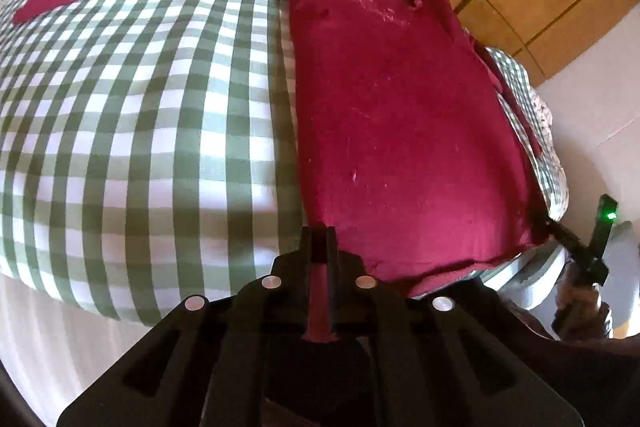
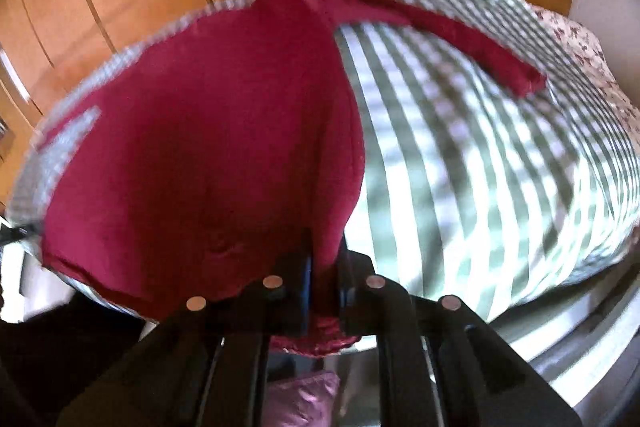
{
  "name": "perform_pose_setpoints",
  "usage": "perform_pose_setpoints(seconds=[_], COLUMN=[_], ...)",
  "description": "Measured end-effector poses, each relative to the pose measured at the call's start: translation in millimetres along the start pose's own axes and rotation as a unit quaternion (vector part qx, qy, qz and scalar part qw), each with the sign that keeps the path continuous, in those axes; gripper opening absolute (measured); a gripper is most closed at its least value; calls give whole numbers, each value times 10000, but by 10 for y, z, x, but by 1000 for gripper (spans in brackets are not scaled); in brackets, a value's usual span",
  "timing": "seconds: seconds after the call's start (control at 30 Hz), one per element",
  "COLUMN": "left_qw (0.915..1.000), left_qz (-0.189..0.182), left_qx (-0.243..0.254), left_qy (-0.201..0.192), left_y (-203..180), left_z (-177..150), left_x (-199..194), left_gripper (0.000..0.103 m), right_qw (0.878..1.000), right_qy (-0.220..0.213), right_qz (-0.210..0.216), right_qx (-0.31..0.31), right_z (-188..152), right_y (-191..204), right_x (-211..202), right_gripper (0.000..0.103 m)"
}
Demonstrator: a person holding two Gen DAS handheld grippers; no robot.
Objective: Fold small clothes
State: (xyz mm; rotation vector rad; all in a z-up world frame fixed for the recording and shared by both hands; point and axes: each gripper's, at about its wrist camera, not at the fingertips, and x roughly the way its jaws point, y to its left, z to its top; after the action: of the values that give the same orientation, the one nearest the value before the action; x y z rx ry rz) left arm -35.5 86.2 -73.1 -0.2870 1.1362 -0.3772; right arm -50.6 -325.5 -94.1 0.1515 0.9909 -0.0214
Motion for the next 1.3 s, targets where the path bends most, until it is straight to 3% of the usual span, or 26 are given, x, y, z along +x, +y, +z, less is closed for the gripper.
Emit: perform_pose_setpoints(seconds=[0.07,0.13,0.2,0.23,0.27,0.33,0.43,0.57,0.7,0.9,1.03,1.2,1.27,1.3], left_qw=[9998,9983,9954,9922,9897,9874,9895,9866,9842,9855,9829,9823,9825,9825], left_qz=[4,-45,180,320,357,346,291,558,722,835,834,828,798,798], left_qx=[-23,67,380,582,722,920,883,944,1022,1143,1361,1412,1403,1404], left_qy=[-203,-573,-857,-1053,-1184,-1243,-1106,-1206,-1253,-935,-915,-915,-926,-930], left_y=[-11,-110,-306,-429,-525,-742,-934,-1123,-1224,-1129,-1184,-1195,-1189,-1186], left_z=[41,175,325,436,504,632,877,1112,1117,1017,996,1002,996,998], left_x=[-112,-248,-288,-258,-219,-91,250,679,962,1297,1358,1430,1436,1439], left_gripper=[39,44,59,76,82,82,82,82,82,82,93,98,99,99], right_qw=[10000,9998,9992,9987,9981,9963,9926,9868,9802,9752,9719,9717,9741,9756], right_qy=[16,-29,-156,-233,-313,-453,-657,-814,-933,-1159,-1295,-963,-724,-608], right_qz=[-59,-157,-181,-206,-226,-279,-436,-574,-730,-1056,-1431,-1934,-1914,-1859], right_qx=[56,152,328,397,480,673,928,1278,1586,1562,1350,957,959,1000], right_z=[-17,-26,-57,-70,-70,-12,-1,25,121,521,902,1390,1484,1504], right_y=[-53,-107,-187,-216,-272,-421,-551,-752,-978,-1210,-1336,-1573,-1713,-1770], right_x=[11,-4,-78,-118,-166,-249,-357,-405,-427,-260,-39,443,623,692], right_gripper=[11,23,37,44,45,52,53,52,52,52,52,51,50,39])
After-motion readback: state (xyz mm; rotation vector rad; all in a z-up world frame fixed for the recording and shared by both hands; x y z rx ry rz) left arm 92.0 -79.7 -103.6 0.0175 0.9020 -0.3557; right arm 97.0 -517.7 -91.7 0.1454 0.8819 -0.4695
